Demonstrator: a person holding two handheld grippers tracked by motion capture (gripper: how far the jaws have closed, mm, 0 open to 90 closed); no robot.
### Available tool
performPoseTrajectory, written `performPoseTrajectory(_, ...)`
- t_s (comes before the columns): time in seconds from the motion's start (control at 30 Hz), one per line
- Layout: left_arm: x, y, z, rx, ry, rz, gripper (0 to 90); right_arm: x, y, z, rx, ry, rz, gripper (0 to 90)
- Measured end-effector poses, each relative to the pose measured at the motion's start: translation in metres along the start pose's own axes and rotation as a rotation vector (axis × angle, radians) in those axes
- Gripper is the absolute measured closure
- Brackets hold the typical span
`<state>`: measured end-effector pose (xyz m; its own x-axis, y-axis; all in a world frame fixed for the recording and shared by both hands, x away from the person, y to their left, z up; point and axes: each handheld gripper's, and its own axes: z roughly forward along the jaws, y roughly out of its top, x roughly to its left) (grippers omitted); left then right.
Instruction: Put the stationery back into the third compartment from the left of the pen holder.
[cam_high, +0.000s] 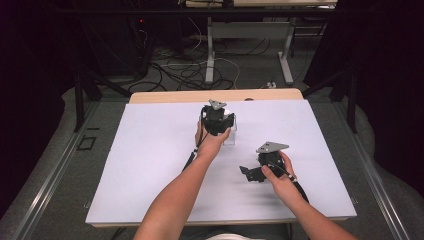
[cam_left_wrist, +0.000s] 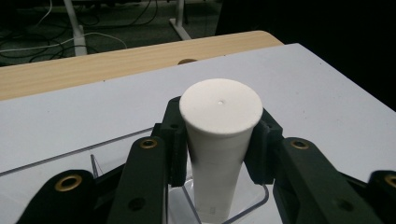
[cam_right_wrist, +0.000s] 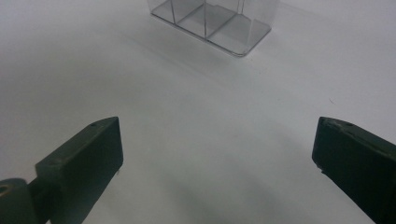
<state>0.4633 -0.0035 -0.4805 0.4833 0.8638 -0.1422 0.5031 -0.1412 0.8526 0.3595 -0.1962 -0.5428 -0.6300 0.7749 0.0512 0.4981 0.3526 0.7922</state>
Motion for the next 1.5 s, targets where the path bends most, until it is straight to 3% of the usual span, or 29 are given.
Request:
performPoseTrajectory(0.33,-0.001,0.002,-0.005,-0.013,-0.043,0.008,56.1,0.0,-0.001,0.001,0.003,0.0,0.014,2.2)
performPoseTrajectory(0.6,0.001,0.005,-0.015,-0.03,-0.06,-0.01,44.8,0.0,-0.001,0.001,-0.004,0.003,0.017,2.2)
performPoseTrajectory(0.63,0.001,0.006,-0.017,-0.033,-0.067,-0.015,43.6,0.0,0.0,-0.001,0.016,-0.001,0.014,2.3)
performPoseTrajectory(0.83,0.007,0.01,-0.03,-0.045,-0.08,0.002,34.7,-0.001,-0.001,0.0,0.003,-0.005,0.015,2.3)
performPoseTrajectory(0.97,0.014,0.013,-0.041,-0.045,-0.112,0.0,28.5,-0.001,-0.001,0.0,0.008,-0.006,0.022,2.3)
performPoseTrajectory(1.03,0.018,0.014,-0.044,-0.026,-0.145,-0.035,20.3,-0.001,-0.001,-0.001,0.007,-0.009,0.018,2.3)
performPoseTrajectory(1.1,0.021,0.014,-0.051,-0.035,-0.128,-0.014,20.0,-0.001,-0.001,-0.001,0.008,-0.011,0.019,2.3)
performPoseTrajectory(1.27,0.03,0.014,-0.066,-0.075,-0.123,-0.033,14.2,-0.001,-0.001,-0.001,0.008,-0.011,0.016,2.3)
performPoseTrajectory(1.37,0.036,0.014,-0.073,-0.086,-0.114,-0.046,2.5,-0.001,-0.001,-0.001,0.011,-0.013,0.021,2.3)
performPoseTrajectory(1.5,0.045,0.013,-0.083,-0.066,-0.081,-0.041,0.5,-0.002,-0.002,-0.001,0.008,-0.014,0.017,2.3)
